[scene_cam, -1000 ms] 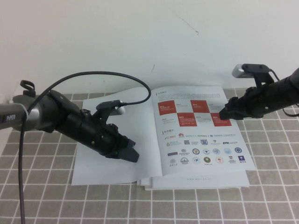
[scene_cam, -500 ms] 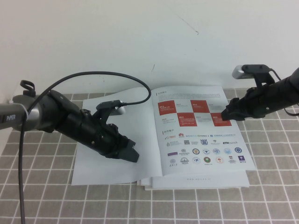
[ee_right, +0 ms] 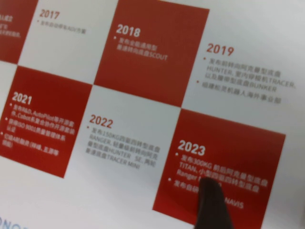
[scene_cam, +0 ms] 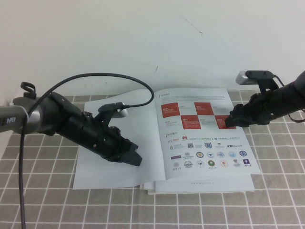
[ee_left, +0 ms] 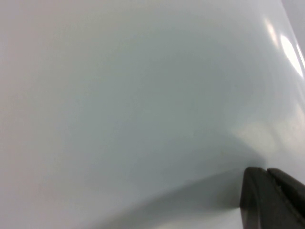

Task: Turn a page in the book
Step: Open the closed book

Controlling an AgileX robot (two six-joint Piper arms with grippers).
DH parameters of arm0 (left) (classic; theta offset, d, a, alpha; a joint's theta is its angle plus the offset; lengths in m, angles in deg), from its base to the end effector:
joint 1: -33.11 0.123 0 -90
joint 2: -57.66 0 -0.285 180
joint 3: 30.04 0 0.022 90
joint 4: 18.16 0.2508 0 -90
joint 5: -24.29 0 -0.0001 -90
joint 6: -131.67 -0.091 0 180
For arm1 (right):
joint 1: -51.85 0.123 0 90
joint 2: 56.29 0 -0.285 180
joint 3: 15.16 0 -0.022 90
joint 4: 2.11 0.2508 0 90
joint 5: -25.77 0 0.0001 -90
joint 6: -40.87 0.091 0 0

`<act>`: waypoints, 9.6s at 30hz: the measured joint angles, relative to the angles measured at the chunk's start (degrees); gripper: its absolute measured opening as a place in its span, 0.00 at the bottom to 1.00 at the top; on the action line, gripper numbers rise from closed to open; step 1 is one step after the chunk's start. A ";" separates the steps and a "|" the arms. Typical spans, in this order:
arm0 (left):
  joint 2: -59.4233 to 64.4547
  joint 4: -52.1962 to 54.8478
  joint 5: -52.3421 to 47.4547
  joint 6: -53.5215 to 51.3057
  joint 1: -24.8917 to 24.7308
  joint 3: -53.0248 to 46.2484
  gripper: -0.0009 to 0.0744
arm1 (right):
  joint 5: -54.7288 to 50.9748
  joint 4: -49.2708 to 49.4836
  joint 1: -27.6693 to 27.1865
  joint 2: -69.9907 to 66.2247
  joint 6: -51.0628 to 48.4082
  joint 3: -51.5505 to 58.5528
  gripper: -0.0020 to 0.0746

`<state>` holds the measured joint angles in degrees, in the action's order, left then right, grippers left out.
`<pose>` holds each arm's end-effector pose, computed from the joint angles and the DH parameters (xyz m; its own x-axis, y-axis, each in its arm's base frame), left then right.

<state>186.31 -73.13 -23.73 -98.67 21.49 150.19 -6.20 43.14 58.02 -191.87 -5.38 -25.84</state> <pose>0.3920 -0.1372 0.1387 -0.8784 0.2749 -0.3910 0.4597 0.7100 -0.5335 0.4593 0.0841 0.1250 -0.8154 -0.1806 -0.5500 -0.3770 0.8867 0.2678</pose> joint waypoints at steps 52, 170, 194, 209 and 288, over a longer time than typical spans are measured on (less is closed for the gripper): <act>0.00 0.91 -0.09 0.29 0.00 0.00 0.01 | -12.12 4.84 -3.44 2.80 -2.51 -0.70 0.57; 1.51 -0.40 -0.40 0.10 0.46 0.12 0.01 | -9.18 3.22 -2.39 0.44 -2.72 -0.70 0.55; 1.51 -0.40 -0.40 0.24 0.46 0.12 0.01 | -7.70 3.75 -2.39 -0.71 -2.55 -0.83 0.52; 1.60 -0.40 -0.40 0.24 0.46 0.21 0.01 | -7.72 6.89 -2.51 -0.62 -5.22 -0.73 0.52; -5.26 -8.92 2.39 -0.79 0.55 0.21 0.01 | -12.02 9.18 17.73 3.91 -9.37 -1.18 0.48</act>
<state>181.05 -82.05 -21.35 -99.47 22.04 150.39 -18.22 52.32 75.75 -187.96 -14.75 -27.02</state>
